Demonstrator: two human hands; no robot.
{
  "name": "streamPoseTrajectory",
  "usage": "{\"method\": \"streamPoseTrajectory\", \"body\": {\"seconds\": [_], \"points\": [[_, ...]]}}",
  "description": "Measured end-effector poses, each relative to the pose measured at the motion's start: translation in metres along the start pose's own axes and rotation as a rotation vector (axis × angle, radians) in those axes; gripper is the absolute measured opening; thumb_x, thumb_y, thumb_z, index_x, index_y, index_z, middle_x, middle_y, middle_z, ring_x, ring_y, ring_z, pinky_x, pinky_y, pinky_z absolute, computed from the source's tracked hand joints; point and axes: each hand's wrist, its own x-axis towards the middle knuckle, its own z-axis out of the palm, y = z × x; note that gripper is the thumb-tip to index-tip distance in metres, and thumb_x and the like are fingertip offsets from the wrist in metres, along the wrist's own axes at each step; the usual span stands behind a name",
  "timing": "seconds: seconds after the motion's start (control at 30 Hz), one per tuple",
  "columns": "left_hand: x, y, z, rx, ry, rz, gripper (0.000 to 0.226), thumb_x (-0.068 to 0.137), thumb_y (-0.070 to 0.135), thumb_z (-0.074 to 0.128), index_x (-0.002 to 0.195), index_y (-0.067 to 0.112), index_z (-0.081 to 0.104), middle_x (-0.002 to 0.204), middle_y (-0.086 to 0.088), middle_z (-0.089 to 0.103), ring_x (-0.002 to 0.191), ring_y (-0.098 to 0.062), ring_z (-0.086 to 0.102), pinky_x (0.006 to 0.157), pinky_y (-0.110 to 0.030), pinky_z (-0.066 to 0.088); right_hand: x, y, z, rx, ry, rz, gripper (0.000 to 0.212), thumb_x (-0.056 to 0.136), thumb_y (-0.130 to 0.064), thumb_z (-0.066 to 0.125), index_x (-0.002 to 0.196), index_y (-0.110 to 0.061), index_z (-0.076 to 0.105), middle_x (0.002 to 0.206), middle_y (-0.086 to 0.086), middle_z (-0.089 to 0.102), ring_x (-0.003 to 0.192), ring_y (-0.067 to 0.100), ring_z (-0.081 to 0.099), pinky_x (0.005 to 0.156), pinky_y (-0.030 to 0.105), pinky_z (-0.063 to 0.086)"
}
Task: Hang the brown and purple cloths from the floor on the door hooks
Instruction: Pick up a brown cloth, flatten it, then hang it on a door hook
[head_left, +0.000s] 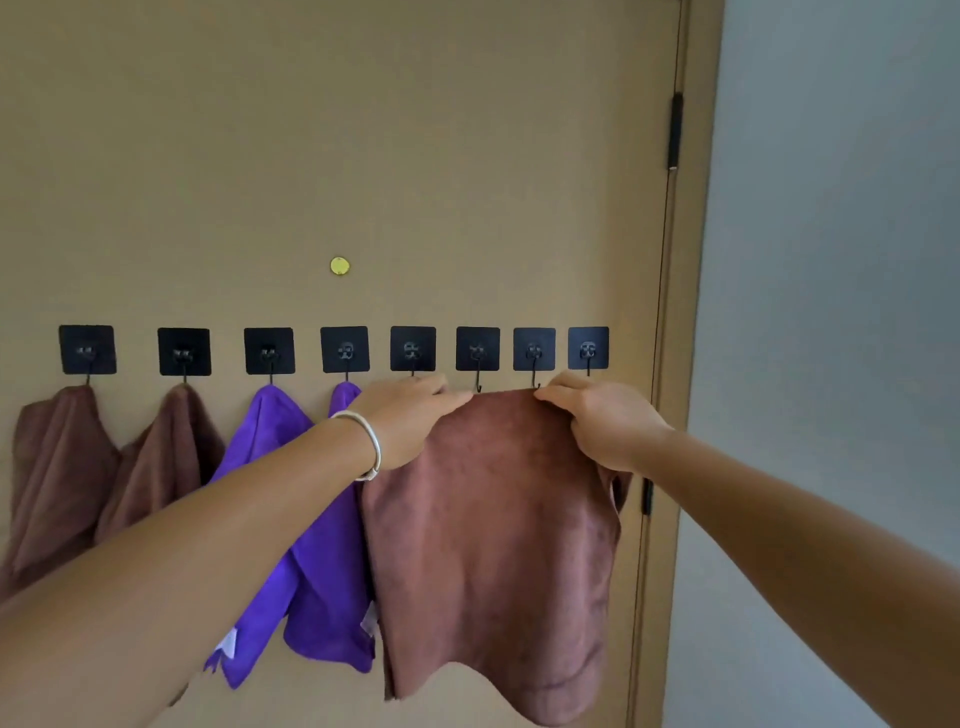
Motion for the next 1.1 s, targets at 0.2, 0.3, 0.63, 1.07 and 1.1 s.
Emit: {"method": "streamPoseTrajectory", "body": {"seconds": [0.2, 0.3, 0.63, 1.07, 1.1], "points": [[0.043, -0.027, 0.017, -0.001, 0.002, 0.005, 0.081, 0.083, -0.003, 0.036, 0.145, 0.048, 0.025, 0.120, 0.009, 0.042, 0.099, -0.016, 0.044, 0.073, -0.032, 0.040, 0.052, 0.021, 0.023, -0.044, 0.042, 0.045, 0.059, 0.088, 0.002, 0.039, 0.139, -0.027, 0.046, 0.134, -0.004, 0.048, 0.108, 0.025, 0.056, 0.070, 0.033, 0.047], [0.062, -0.033, 0.022, 0.034, 0.003, -0.027, 0.076, 0.085, 0.000, 0.039, 0.144, 0.045, 0.029, 0.132, 0.007, 0.041, 0.106, -0.019, 0.047, 0.078, -0.036, 0.044, 0.071, 0.030, 0.034, -0.038, 0.061, 0.046, 0.057, 0.088, 0.001, 0.039, 0.139, -0.025, 0.047, 0.132, -0.001, 0.050, 0.108, 0.025, 0.056, 0.069, 0.033, 0.046], [0.086, -0.029, 0.048, 0.166, -0.052, -0.152, 0.060, 0.088, 0.006, 0.046, 0.138, 0.039, 0.041, 0.124, 0.003, 0.040, 0.099, -0.022, 0.048, 0.071, -0.040, 0.047, 0.096, 0.024, 0.070, -0.171, 0.041, -0.031, 0.037, 0.093, -0.009, 0.044, 0.130, -0.014, 0.046, 0.116, 0.005, 0.047, 0.096, 0.025, 0.053, 0.060, 0.035, 0.043], [0.081, 0.022, 0.067, 0.224, -0.095, -0.221, 0.027, 0.091, 0.025, 0.047, 0.116, 0.024, 0.056, 0.119, -0.003, 0.043, 0.109, -0.027, 0.047, 0.089, -0.040, 0.036, 0.084, -0.006, 0.104, -0.166, -0.030, -0.039, 0.025, 0.094, -0.013, 0.047, 0.118, -0.010, 0.054, 0.116, 0.010, 0.052, 0.102, 0.029, 0.055, 0.069, 0.037, 0.043], [0.081, 0.025, 0.067, 0.236, -0.081, -0.223, 0.029, 0.090, 0.028, 0.048, 0.116, 0.023, 0.058, 0.122, -0.003, 0.043, 0.114, -0.027, 0.042, 0.092, -0.040, 0.033, 0.080, -0.008, 0.105, -0.177, -0.006, -0.031, 0.024, 0.092, -0.015, 0.052, 0.114, -0.010, 0.057, 0.114, 0.010, 0.054, 0.101, 0.030, 0.055, 0.073, 0.037, 0.045]]}}
